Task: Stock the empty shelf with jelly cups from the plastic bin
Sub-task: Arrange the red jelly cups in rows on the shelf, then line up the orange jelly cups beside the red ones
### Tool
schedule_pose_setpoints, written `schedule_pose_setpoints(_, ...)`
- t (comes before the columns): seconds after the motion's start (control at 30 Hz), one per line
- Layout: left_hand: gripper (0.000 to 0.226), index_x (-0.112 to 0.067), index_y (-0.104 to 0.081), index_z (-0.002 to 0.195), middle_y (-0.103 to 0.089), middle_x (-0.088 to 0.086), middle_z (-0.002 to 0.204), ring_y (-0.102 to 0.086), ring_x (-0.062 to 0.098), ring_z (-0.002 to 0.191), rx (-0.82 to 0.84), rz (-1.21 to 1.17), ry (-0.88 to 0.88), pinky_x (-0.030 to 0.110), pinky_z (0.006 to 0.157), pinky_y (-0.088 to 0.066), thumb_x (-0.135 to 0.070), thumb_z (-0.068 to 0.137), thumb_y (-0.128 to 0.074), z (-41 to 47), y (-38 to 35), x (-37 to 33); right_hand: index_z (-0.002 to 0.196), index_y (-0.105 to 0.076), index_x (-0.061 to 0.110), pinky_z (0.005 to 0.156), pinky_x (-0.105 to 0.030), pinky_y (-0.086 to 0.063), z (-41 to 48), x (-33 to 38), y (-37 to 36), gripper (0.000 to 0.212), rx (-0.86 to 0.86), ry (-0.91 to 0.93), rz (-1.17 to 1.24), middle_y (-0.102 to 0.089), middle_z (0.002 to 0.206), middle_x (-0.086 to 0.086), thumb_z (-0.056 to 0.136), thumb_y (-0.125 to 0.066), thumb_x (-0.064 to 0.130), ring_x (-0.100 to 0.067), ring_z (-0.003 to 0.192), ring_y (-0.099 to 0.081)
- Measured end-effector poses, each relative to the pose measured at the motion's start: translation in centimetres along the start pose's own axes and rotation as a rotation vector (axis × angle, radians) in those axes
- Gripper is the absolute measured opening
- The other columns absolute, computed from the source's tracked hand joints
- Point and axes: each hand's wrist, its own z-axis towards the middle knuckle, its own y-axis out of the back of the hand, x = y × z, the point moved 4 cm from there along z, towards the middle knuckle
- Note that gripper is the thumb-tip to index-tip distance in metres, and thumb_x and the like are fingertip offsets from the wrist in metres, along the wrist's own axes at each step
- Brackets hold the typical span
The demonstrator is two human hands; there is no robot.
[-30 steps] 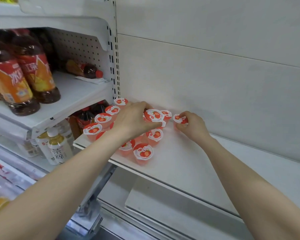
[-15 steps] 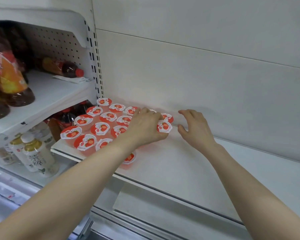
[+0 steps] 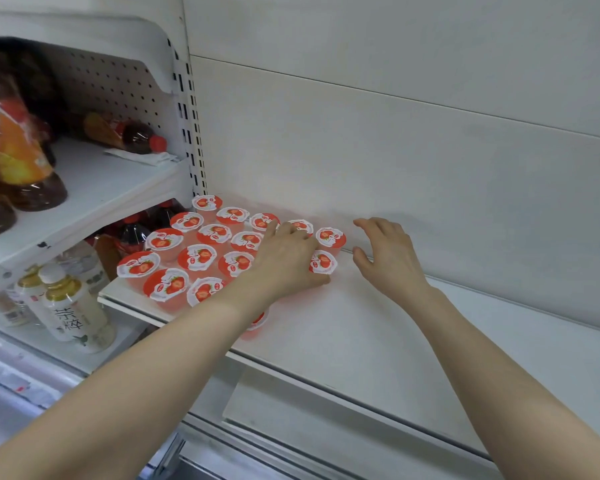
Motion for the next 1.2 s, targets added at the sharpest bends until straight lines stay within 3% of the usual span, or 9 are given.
schedule_pose_setpoints(0.23,0.068,-0.024,-0.057,0.130,-0.057,0.001,0.131,-0.047,0.027,0.122,-0.070,-0.031,-0.054,0.042,0.107,-0.031,-0.069,0.078,-0.054,-1.3,1.1,0.8,0.133,-0.054,0.013,0.094,-0.044,-0.041,-0.4,1.3,1.1,0.048,-0.001,0.040,-0.074,-0.057,0.129,-0.011,0.088,-0.063,0.026,-0.034,0.119,-0.049)
schedule_pose_setpoints(0.53,0.054,-0.013,-0.054,0.134,-0.056,0.009,0.130,-0.050,0.032,0.120,-0.242,-0.064,-0.067,0.042,0.098,-0.041,-0.045,0.090,-0.058,-7.3,5.2,5.6,0.130,-0.056,0.010,0.092,-0.044,-0.043,-3.1,7.3,2.9,0.046,-0.069,0.131,-0.149,-0.060,0.123,-0.012,0.088,-0.064,0.026,-0.035,0.113,-0.054)
schedule_pose_setpoints(0.83,0.054,-0.013,-0.053,0.135,-0.057,0.008,0.129,-0.052,0.029,0.117,-0.340,-0.011,-0.043,0.040,0.100,-0.041,-0.043,0.090,-0.058,-19.1,7.8,14.4,0.133,-0.053,0.008,0.098,-0.045,-0.041,-7.4,20.2,2.2,0.050,-0.077,0.219,-0.137,-0.058,0.129,-0.014,0.090,-0.049,0.035,-0.036,0.116,-0.053)
schedule_pose_setpoints(1.03,0.048,-0.011,-0.057,0.129,-0.060,0.008,0.120,-0.053,0.028,0.111,-0.379,-0.059,0.064,0.040,0.095,-0.046,-0.039,0.090,-0.048,-30.7,7.0,22.2,0.136,-0.051,0.007,0.101,-0.049,-0.039,-11.5,31.4,-1.3,0.051,-0.053,0.314,-0.076,-0.055,0.131,-0.016,0.094,-0.044,0.036,-0.038,0.121,-0.049)
schedule_pose_setpoints(1.13,0.047,-0.012,-0.059,0.126,-0.062,0.009,0.117,-0.054,0.029,0.108,-0.378,-0.050,0.163,0.036,0.091,-0.043,-0.037,0.088,-0.050,-37.1,5.3,26.9,0.134,-0.052,0.005,0.097,-0.046,-0.041,-14.1,37.1,-4.3,0.053,-0.025,0.379,-0.026,-0.056,0.129,-0.017,0.094,-0.041,0.037,-0.037,0.116,-0.050)
schedule_pose_setpoints(1.2,0.046,-0.012,-0.059,0.128,-0.061,0.009,0.119,-0.054,0.032,0.110,-0.352,-0.048,0.256,0.040,0.092,-0.045,-0.035,0.089,-0.053,-41.3,4.1,30.1,0.133,-0.054,0.005,0.097,-0.044,-0.039,-15.8,40.4,-7.0,0.050,-0.001,0.426,0.021,-0.057,0.127,-0.016,0.093,-0.046,0.035,-0.035,0.114,-0.051)
